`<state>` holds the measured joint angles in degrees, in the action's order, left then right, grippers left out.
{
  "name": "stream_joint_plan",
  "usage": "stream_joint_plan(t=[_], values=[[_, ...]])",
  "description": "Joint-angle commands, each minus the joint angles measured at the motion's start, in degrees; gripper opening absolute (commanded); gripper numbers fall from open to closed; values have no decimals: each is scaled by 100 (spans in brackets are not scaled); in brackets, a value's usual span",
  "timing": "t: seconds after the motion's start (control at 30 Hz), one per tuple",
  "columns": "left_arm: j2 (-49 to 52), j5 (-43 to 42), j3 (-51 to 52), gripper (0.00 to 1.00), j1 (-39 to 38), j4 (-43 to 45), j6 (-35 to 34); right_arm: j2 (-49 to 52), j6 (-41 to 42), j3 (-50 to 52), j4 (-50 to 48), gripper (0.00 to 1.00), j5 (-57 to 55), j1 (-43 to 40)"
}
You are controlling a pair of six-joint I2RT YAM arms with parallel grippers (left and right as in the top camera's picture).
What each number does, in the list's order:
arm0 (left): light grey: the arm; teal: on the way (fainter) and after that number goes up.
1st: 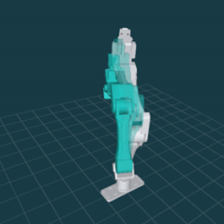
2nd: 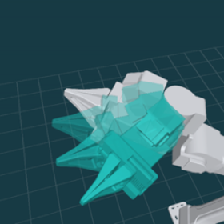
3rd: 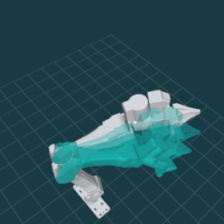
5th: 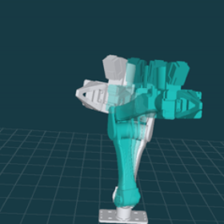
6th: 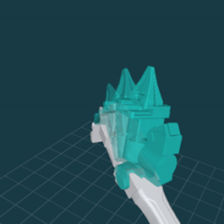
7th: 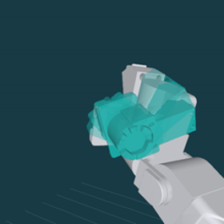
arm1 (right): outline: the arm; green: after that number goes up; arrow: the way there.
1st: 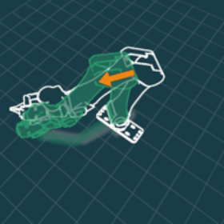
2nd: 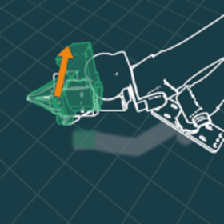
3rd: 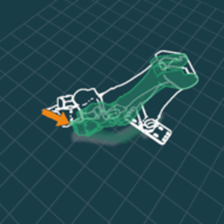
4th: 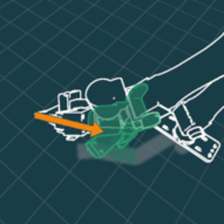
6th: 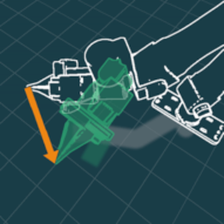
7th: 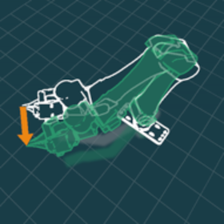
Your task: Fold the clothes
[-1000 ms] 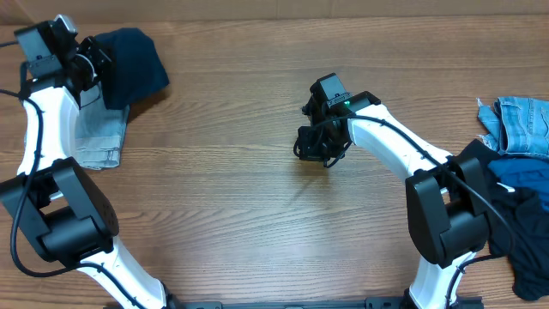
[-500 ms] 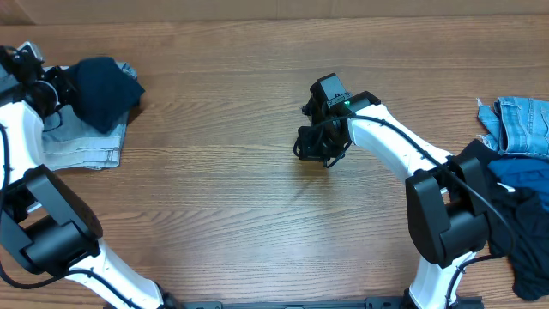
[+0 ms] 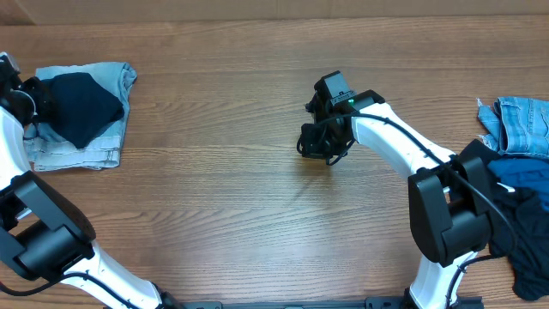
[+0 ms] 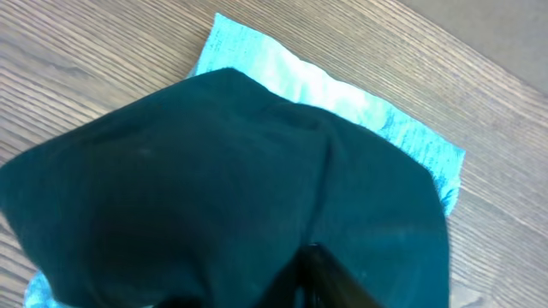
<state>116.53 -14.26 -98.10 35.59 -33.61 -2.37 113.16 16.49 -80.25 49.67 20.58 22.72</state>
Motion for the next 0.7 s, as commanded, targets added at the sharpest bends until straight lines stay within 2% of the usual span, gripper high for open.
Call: stream_joint_plan(t=[0.0, 0.2, 0.27, 0.4, 0.47, 0.5, 0.57, 0.67], values=[[-136, -61, -175, 39, -48, -85, 107, -173, -2, -50, 17, 4, 4, -57], [-136, -389, -177, 41, -46, -219, 35, -173, -4, -50, 17, 4, 4, -59], [-136, -601, -177, 47, -46, -343, -111, -175, -63, -76, 39, 4, 2, -57], [-188, -979, -177, 51, -37, -671, -160, -175, -876, -815, 376, 4, -20, 52], [-264, -977, -181, 50, -35, -798, -170, -175, -909, -1349, 402, 4, -17, 225], [-323, -970, -181, 50, -31, -839, -168, -175, -903, -1488, 334, 4, -15, 291], [-382, -758, -181, 51, -31, -1025, -146, -175, -356, -1674, -50, 4, 52, 476], [-393, -887, -188, 50, 4, -1460, -153, -170, 125, -1652, -658, 4, 302, 866]])
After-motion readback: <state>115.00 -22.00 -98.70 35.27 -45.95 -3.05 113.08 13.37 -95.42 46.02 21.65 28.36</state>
